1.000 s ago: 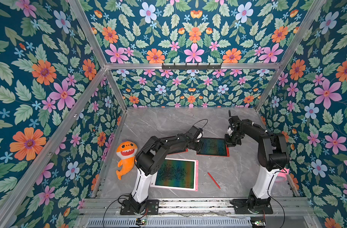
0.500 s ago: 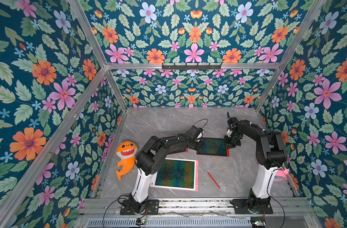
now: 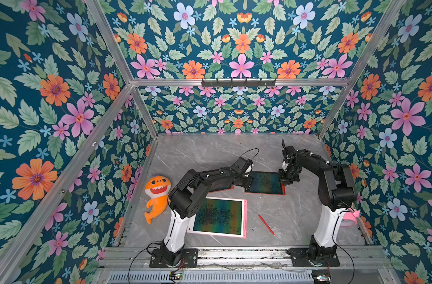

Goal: Place the stylus back onto the writing tablet
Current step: Place the stylus on the writing tablet, then pick up the stylus from the center of the board.

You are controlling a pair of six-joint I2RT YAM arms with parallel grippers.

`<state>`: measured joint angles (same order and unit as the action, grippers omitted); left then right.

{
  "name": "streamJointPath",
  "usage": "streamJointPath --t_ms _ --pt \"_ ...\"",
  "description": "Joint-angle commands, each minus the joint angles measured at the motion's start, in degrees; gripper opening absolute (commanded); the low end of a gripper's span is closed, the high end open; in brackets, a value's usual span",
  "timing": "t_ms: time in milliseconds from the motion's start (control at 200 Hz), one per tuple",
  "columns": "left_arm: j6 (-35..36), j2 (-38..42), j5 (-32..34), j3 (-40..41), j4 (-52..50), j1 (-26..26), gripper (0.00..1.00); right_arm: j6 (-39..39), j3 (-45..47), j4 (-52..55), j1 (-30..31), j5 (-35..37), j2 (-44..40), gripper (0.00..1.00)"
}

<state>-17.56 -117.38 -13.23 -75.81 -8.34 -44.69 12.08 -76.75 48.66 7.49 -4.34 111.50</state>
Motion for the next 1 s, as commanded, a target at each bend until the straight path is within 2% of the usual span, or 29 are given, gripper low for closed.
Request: streamJointPath --t_ms 0,300,525,580,705,870,995 --pt "0.2 2.4 3.4 1.7 -1.9 0.0 0.01 1.6 1.1 0.6 -0.2 -1.4 -3.3 0.02" --pt "1.8 17.1 13.0 7.7 0.6 0.1 0.03 2.8 2.7 3.1 -1.3 -7.8 -19.3 0.10" --pt "-2.1 33.7 19.1 18.2 2.1 0.1 0.11 5.6 10.6 4.5 -0.9 -16.0 -30.7 0.18" --pt "-3.5 37.9 21.2 21.4 2.3 0.1 0.16 7.0 13.5 4.4 0.1 -17.4 -33.8 0.23" --pt "-5.5 48.4 24.7 28.0 1.4 0.1 0.33 11.1 19.2 4.8 4.1 -18.0 -40.1 0.26" --pt "-5.9 59.5 27.7 32.7 -3.8 0.1 0.53 17.9 26.7 3.8 10.6 -17.5 -46.9 0.32" --pt "-6.1 66.1 29.8 34.4 -9.0 0.1 0.58 22.8 30.0 4.1 18.3 -14.1 -48.3 0.35"
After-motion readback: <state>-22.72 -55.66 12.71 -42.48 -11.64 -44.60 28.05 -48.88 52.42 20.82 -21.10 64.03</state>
